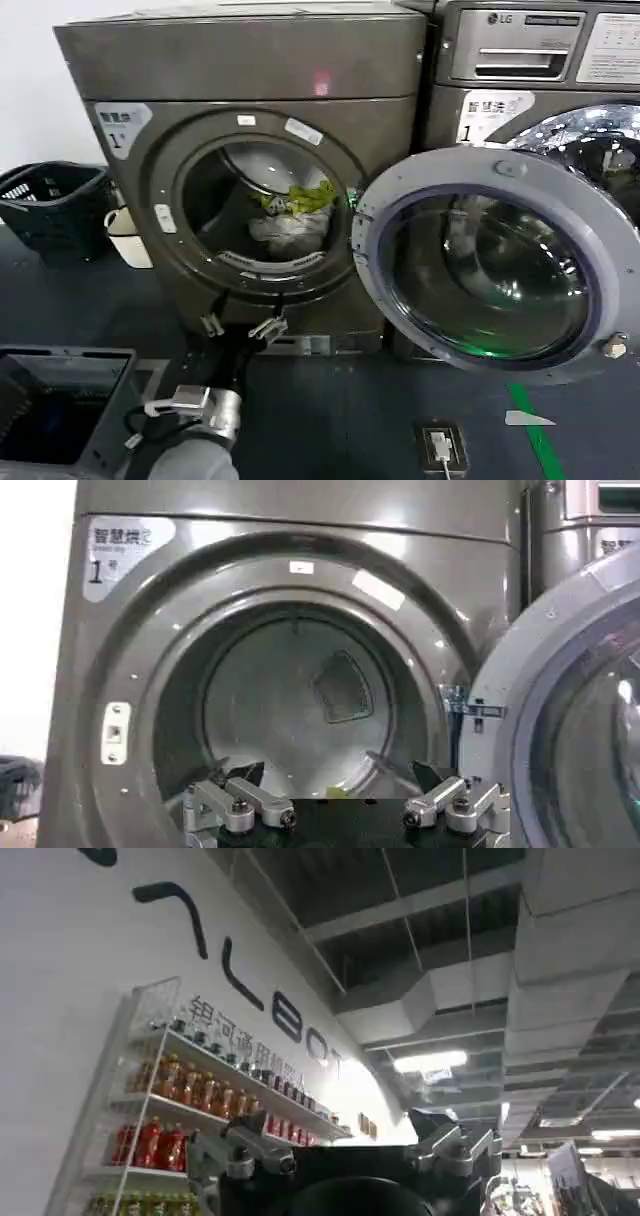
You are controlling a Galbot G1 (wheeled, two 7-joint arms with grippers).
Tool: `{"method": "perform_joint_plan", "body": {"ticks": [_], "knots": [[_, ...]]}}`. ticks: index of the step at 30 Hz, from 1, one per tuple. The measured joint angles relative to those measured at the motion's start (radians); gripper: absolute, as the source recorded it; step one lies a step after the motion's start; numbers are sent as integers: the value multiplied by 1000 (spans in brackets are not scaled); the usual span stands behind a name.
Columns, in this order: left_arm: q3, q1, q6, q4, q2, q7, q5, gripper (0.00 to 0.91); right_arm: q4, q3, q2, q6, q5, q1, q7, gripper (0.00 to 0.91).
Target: Grasp the clothes from the dryer.
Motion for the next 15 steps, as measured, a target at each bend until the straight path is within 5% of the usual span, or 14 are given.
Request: {"method": "perform_joint_plan", "body": {"ticks": [15], "knots": [[0, -1, 2, 3, -5, 0, 2, 907, 11, -27, 16, 76, -1, 10, -37, 907]]}}
